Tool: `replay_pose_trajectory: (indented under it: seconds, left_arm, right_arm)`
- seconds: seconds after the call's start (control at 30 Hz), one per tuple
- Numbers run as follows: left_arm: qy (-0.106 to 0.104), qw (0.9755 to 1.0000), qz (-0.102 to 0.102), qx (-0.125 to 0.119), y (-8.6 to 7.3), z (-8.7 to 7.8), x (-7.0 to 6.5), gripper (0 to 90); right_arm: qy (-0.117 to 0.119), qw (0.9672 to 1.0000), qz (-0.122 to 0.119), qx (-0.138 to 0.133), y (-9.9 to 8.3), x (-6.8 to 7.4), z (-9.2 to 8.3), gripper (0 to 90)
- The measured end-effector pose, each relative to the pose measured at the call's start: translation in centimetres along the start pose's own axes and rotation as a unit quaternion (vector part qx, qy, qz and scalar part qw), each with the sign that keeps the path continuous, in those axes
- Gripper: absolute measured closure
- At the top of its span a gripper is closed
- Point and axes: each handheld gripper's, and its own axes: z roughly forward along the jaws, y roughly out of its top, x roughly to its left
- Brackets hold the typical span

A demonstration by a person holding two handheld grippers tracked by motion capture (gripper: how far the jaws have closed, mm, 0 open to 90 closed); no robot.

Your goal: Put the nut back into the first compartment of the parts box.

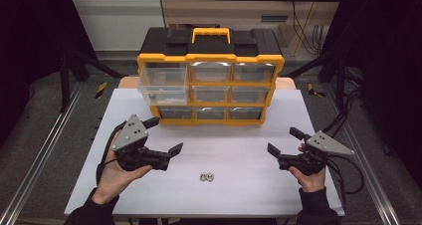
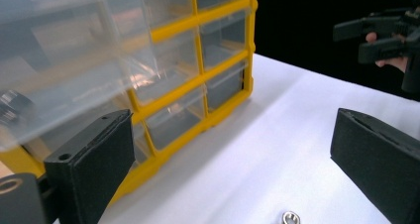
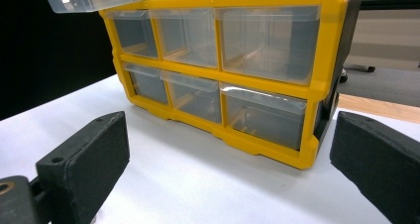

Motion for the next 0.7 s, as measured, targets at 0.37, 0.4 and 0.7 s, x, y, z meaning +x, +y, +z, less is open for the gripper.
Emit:
replay_pose_trajectory:
  seconds: [0.37, 0.4, 0.7]
  left_arm:
    - [-0.021, 0.9988, -0.017, 0.042, -3.2, 3.0, -0.9, 3.3]
    - [-0.022, 0.9985, -0.018, 0.048, -3.4, 3.2, -1.0, 3.5]
    - [-0.025, 0.9964, -0.012, 0.080, -4.7, 4.8, -1.6, 3.9]
  right_arm:
    - [-0.002, 1.0000, -0.001, 0.000, 0.0, 0.0, 0.0, 2.3]
    - [-0.002, 1.0000, -0.001, 0.000, 0.0, 0.0, 0.0, 2.3]
    - [-0.002, 1.0000, -0.003, -0.001, 0.0, -0.1, -0.1, 2.3]
